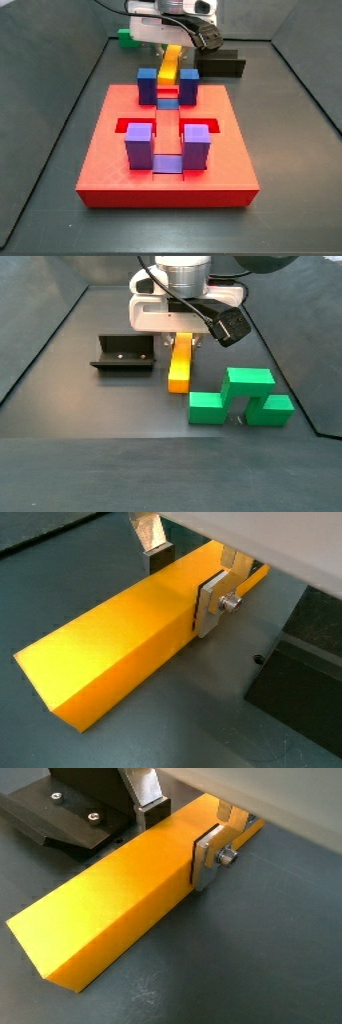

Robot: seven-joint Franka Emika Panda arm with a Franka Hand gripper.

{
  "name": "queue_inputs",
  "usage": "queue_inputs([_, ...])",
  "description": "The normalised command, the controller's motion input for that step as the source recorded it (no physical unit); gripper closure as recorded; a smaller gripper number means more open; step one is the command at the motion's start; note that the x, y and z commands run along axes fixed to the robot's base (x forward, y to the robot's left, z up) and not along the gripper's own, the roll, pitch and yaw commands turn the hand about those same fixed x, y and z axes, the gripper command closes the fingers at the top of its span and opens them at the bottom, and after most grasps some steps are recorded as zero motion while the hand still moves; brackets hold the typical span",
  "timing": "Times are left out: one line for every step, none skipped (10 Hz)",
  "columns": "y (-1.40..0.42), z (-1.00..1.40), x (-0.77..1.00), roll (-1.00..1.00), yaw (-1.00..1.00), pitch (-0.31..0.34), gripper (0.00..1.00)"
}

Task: Pick up the yellow object. Move up. Move to above the board. Insert the yellow object.
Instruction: Pick up the yellow object, then move up, then move to above the board.

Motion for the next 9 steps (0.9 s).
queue_inputs([0.0,0.0,0.0,0.0,0.0,0.0,1.0])
queue_inputs([0.0,0.0,0.0,0.0,0.0,0.0,1.0])
queue_inputs([0.0,0.83,0.0,0.0,0.0,0.0,1.0])
queue_inputs([0.04,0.83,-0.02,0.0,0.02,0.007,1.0])
queue_inputs([0.03,0.62,-0.07,0.0,0.02,0.024,1.0])
queue_inputs([0.01,0.42,-0.06,0.02,0.01,0.003,1.0])
queue_inputs([0.0,1.4,0.0,0.0,0.0,0.0,1.0])
queue_inputs([0.0,1.4,0.0,0.0,0.0,0.012,1.0])
queue_inputs([0.0,1.4,-0.03,0.02,0.0,0.037,1.0])
